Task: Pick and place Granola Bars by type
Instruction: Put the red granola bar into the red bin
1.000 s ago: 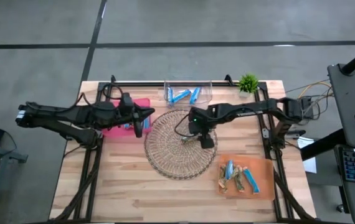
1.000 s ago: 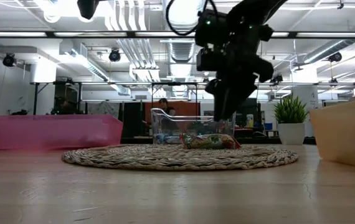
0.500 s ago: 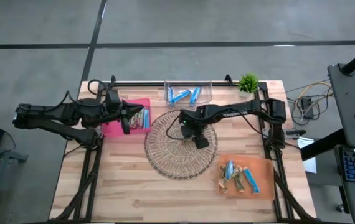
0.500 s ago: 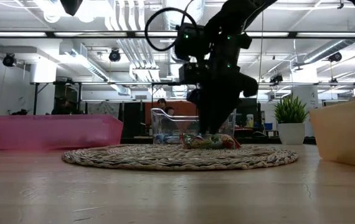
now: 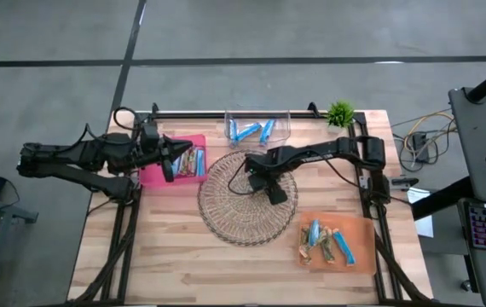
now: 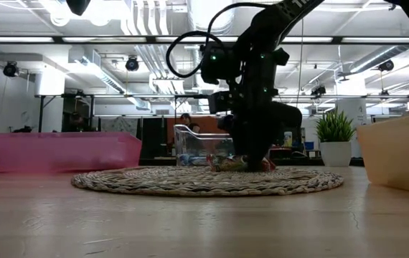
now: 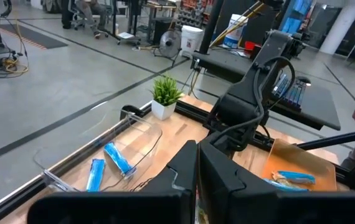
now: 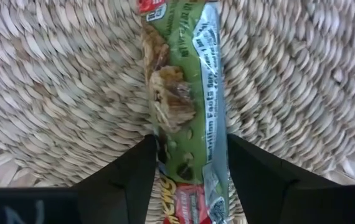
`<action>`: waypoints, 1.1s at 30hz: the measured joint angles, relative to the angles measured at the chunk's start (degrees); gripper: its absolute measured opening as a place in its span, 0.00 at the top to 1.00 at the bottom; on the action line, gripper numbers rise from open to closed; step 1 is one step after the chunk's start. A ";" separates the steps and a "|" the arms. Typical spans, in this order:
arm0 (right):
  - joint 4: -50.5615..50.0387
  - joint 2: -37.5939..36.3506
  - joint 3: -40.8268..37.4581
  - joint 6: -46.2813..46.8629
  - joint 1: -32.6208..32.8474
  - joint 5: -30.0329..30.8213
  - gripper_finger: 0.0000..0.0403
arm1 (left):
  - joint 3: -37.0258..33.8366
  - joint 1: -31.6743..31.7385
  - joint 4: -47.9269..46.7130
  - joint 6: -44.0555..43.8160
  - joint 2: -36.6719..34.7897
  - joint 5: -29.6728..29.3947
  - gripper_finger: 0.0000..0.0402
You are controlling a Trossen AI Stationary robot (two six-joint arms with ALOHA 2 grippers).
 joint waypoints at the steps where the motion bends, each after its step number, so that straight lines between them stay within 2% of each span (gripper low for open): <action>1: 0.04 0.17 0.00 0.00 0.03 0.00 0.55 | 0.00 0.00 -0.03 0.00 -0.02 0.00 1.00; 12: 0.13 0.49 -0.07 0.01 0.01 -0.04 0.76 | 0.00 0.00 0.12 0.03 -0.90 0.00 1.00; 17: -2.89 0.40 1.67 0.18 0.08 -0.09 0.83 | 0.00 0.01 -0.04 0.06 -2.48 -0.01 1.00; 29: -5.81 0.16 15.88 1.60 -0.21 -0.98 0.83 | 0.00 0.02 -4.29 -0.13 -6.57 -2.08 1.00; 33: -4.91 0.51 21.38 4.56 -1.70 -3.36 0.84 | 0.00 0.02 -4.28 0.44 -6.77 -2.10 1.00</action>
